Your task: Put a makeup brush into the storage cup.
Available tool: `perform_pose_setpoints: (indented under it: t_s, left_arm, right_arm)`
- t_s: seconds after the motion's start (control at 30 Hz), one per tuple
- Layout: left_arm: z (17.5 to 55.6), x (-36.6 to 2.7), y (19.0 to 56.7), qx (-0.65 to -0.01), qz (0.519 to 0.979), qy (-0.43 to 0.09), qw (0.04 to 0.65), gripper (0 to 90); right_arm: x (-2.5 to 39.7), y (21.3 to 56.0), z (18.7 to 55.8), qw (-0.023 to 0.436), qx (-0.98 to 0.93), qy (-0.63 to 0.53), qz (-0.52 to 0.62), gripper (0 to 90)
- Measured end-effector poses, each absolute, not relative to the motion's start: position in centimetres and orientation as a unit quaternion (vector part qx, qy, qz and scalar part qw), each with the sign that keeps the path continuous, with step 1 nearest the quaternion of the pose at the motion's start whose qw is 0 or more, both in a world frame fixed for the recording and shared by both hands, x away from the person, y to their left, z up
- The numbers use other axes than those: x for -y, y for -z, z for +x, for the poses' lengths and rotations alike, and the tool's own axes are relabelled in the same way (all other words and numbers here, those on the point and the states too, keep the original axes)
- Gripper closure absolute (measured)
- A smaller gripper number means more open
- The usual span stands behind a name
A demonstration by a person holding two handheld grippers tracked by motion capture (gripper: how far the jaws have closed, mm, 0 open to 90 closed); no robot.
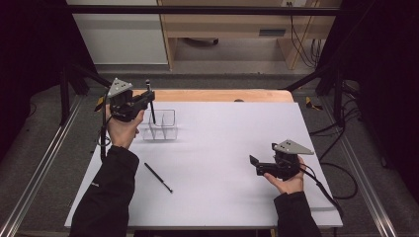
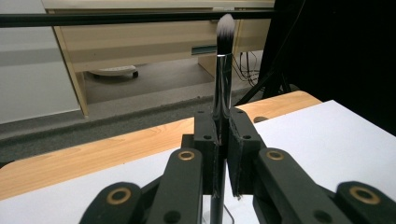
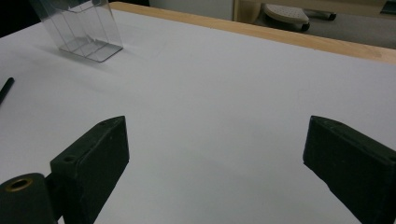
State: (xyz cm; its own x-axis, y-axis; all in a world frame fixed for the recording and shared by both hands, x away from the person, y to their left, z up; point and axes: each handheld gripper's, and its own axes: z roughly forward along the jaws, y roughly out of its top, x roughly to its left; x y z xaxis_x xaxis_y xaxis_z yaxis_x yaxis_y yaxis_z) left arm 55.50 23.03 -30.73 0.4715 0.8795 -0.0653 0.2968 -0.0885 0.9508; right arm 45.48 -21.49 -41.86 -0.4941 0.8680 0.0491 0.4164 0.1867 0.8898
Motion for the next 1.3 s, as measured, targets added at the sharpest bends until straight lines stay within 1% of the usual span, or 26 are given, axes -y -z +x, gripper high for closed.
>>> perform_pose_setpoints:
  t_s: [0.77, 1.3]
  left_arm:
    - [58.0, -22.9, 32.0, -0.443, 0.679, -0.282, 0.513, 83.2]
    - [59.8, -22.9, 33.5, -0.456, 0.683, -0.281, 0.496, 83.2]
  right_arm:
    - [21.5, 41.9, 45.5, 0.246, -0.733, -0.458, 0.440, 7.2]
    - [21.5, 41.9, 45.5, 0.245, -0.733, -0.458, 0.439, 7.1]
